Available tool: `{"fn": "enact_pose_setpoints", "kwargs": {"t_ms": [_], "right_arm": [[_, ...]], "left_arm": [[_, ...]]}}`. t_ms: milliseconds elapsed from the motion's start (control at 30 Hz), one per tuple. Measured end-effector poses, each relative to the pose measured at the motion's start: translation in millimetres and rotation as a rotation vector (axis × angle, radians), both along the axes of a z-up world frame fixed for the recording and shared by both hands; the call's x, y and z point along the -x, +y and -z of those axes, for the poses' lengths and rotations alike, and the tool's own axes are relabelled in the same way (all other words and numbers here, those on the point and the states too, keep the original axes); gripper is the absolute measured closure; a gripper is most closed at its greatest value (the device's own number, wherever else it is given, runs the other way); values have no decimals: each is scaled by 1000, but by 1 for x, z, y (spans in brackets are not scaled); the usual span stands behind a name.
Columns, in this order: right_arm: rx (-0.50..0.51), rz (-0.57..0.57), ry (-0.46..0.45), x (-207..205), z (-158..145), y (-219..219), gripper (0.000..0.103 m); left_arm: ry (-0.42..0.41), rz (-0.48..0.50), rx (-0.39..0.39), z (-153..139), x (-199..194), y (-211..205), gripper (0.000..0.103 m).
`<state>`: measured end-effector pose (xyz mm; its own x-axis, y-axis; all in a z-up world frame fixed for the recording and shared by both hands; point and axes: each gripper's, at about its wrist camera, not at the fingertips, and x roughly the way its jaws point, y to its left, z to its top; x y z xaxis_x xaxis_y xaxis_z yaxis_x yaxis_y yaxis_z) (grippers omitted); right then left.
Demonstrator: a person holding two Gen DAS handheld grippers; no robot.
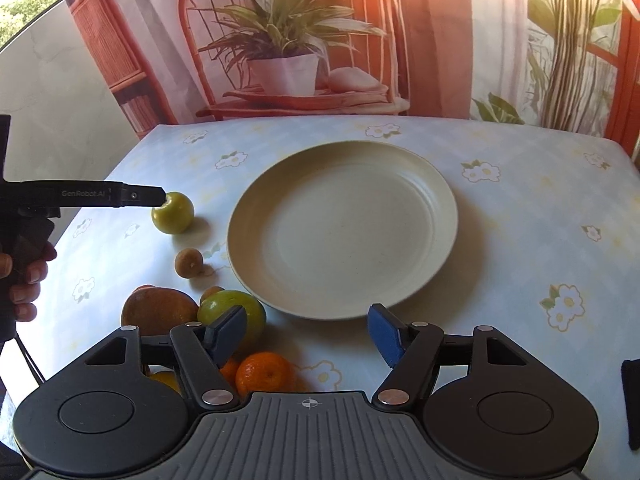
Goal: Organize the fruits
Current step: 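Close the left gripper on the yellow-green apple and lift it, then grasp a tangerine with the right gripper while the left gripper holds the apple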
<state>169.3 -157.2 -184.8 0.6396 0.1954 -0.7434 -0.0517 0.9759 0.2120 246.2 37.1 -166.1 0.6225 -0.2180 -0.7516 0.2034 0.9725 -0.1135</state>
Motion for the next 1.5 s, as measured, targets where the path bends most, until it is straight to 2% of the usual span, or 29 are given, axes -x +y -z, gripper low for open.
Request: {"fn": "enact_pose_setpoints", "kwargs": {"t_ms": [267,367,400,467,700,833,1000,1100,1200,1367,1500], "right_arm": [[-1,-6,14,1,0,1,41],[1,-6,16,2,0,2,41],[4,-6,16,3,0,2,41],[6,-6,18,4,-1,2,41],[0,-14,22,5,-1,4,42],[4,-23,32,4,1,5,42],[30,-41,55,4,3,10,46],[56,-68,75,3,5,13,49],[65,-106,104,0,5,18,57],[76,-184,151,-5,7,31,60],[94,-193,187,-11,14,37,62]], "left_arm": [[67,-3,30,19,-21,-9,31],[83,3,25,23,-24,-12,40],[89,11,21,24,-24,-12,48],[91,18,6,25,-23,-13,53],[97,45,5,21,-11,-6,53],[81,81,-41,20,4,-5,53],[65,112,-59,19,26,1,53],[62,112,-50,20,35,5,53],[60,103,-26,21,39,11,53],[53,86,15,24,44,17,53],[60,93,28,27,46,17,53]]}}
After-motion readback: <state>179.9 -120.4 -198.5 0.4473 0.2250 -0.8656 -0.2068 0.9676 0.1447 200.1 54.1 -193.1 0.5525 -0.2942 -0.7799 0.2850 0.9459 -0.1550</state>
